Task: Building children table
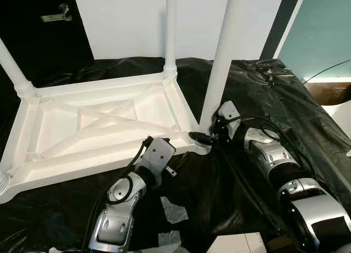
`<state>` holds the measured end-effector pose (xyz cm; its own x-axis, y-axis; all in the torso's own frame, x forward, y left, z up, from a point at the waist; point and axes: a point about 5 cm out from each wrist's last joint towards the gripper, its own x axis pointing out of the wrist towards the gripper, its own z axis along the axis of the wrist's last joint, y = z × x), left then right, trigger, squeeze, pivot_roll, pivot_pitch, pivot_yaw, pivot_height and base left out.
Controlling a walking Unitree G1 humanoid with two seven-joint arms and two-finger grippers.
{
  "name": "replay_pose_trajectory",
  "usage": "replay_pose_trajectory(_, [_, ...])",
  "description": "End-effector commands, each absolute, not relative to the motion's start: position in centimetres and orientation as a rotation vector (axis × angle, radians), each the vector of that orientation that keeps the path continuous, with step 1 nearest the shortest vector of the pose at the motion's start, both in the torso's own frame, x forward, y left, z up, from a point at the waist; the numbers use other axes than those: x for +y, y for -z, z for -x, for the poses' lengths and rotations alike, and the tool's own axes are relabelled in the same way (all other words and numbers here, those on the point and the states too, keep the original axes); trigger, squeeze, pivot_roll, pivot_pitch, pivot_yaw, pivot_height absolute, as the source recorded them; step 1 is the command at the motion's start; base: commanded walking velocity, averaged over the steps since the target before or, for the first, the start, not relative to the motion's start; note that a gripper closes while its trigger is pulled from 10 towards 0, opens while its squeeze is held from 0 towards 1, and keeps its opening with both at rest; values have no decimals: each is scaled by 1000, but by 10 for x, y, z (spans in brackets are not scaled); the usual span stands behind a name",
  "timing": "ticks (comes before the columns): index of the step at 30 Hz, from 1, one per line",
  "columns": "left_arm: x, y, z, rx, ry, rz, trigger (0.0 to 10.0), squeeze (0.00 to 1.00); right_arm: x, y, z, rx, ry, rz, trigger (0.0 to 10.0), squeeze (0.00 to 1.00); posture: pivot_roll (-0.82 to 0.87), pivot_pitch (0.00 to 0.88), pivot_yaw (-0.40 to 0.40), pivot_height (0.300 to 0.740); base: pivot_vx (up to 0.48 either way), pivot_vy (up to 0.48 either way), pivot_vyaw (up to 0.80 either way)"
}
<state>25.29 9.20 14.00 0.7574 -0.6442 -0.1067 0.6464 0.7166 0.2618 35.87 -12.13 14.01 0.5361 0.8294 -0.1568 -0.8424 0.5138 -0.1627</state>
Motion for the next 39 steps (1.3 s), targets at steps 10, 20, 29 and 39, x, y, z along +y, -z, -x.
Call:
replay_pose_trajectory(10, [93,-134,-251,17,622,-279,10000,0,-122,-131,-358,90,-964,172,10000,0,180,0,-66,740,0,0,0])
replay_pose_trajectory(20, [91,-131,-247,30,636,-271,10000,0,-122,-119,-355,90,-706,102,10000,0,160,0,-59,740,0,0,0])
replay_pose_trajectory(29, [88,-130,-244,35,655,-266,10000,0,-113,-99,-338,121,-276,-6,10000,0,156,4,-57,740,0,0,0])
replay_pose_trajectory(39, [89,-130,-244,36,654,-269,10000,0,-92,-104,-325,104,-280,-71,10000,0,158,5,-53,740,0,0,0])
